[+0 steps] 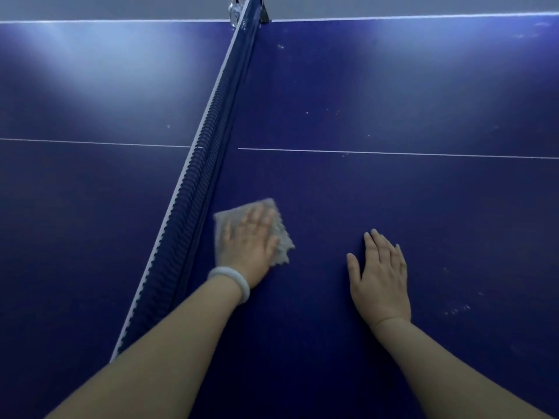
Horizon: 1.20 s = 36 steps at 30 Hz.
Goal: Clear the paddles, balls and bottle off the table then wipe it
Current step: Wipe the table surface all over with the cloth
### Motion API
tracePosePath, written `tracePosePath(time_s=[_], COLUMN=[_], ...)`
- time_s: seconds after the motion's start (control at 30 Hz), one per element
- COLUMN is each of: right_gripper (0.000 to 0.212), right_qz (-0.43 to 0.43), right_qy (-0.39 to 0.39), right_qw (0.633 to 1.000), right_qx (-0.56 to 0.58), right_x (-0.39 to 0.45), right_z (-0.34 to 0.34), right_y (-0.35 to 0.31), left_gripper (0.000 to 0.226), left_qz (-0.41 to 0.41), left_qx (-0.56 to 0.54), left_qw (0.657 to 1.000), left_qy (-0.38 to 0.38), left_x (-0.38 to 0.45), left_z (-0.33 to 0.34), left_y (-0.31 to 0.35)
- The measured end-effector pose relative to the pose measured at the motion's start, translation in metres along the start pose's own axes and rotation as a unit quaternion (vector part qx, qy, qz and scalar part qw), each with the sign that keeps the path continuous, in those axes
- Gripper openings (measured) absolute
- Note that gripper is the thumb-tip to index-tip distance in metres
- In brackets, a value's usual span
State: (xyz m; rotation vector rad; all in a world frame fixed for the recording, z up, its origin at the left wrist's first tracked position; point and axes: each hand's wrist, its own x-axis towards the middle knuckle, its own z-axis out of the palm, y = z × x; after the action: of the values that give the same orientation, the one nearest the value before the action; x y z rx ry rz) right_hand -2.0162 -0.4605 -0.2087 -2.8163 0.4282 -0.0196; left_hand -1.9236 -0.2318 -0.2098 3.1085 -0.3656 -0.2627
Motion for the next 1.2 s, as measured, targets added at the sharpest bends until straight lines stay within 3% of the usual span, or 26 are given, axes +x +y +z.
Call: tracePosePath(time_s=[0.07,0.13,0.2,0.27,0.3,0.37,0.43,0.5,0.6,0.67,0.8,0.93,1.0,1.1,1.2], right_gripper=[0.073,0.072,0.072,0.071,0.07,0.068,0.068,0.067,0.068,0.069,0.069,0.066,0.066,0.067,0.066], right_qz=[0.001,0.003,0.002,-0.004,-0.006,-0.006,-0.006,-0.004,-0.003,-0.007,-0.01,-0.016,-0.019,-0.023,-0.031], right_qy=[0.006,0.008,0.007,0.006,0.005,0.006,0.004,0.006,0.01,0.008,0.006,0.005,0.007,0.019,0.024], right_qw=[1.0,1.0,1.0,1.0,1.0,1.0,1.0,1.0,1.0,1.0,1.0,1.0,1.0,0.999,0.999], right_qx=[-0.002,0.001,0.005,0.011,0.013,0.017,0.014,0.011,0.013,0.01,0.013,0.015,0.02,0.022,0.026], right_x=[0.0,-0.001,-0.002,-0.002,-0.002,-0.002,-0.002,-0.002,-0.002,-0.001,-0.003,-0.003,-0.002,-0.002,-0.002], right_z=[0.001,0.001,-0.001,-0.002,-0.002,-0.002,-0.001,-0.001,0.0,0.0,-0.003,-0.002,-0.002,-0.001,0.0], right_y=[0.0,0.0,0.001,0.002,0.002,0.001,0.001,0.0,0.0,0.0,0.001,0.001,0.001,0.003,0.004], left_gripper=[0.059,0.06,0.062,0.063,0.063,0.062,0.063,0.062,0.061,0.062,0.062,0.062,0.06,0.06,0.07], left_qz=[-0.111,-0.102,0.037,0.197,0.245,0.265,0.186,0.024,-0.152,-0.132,0.052,0.089,0.067,-0.046,-0.162], left_qx=[-0.043,-0.061,-0.05,-0.023,-0.012,0.021,0.029,0.003,-0.046,-0.058,-0.084,-0.166,-0.208,-0.173,-0.138], left_qw=[0.993,0.992,0.997,0.979,0.969,0.964,0.982,1.0,0.987,0.988,0.995,0.982,0.976,0.982,0.977], left_qy=[0.016,0.033,0.047,0.043,0.033,0.031,0.023,0.013,0.038,0.052,0.018,-0.03,0.007,0.052,-0.027], left_x=[-0.006,-0.028,-0.063,-0.091,-0.093,-0.084,-0.064,-0.049,-0.057,-0.078,-0.135,-0.152,-0.156,-0.169,-0.195], left_z=[-0.001,0.005,0.016,0.023,0.023,0.018,0.014,0.01,0.012,0.016,0.027,0.017,0.004,-0.003,0.007], left_y=[-0.004,0.027,0.069,0.088,0.084,0.062,0.035,0.014,0.021,0.056,0.122,0.114,0.095,0.054,0.022])
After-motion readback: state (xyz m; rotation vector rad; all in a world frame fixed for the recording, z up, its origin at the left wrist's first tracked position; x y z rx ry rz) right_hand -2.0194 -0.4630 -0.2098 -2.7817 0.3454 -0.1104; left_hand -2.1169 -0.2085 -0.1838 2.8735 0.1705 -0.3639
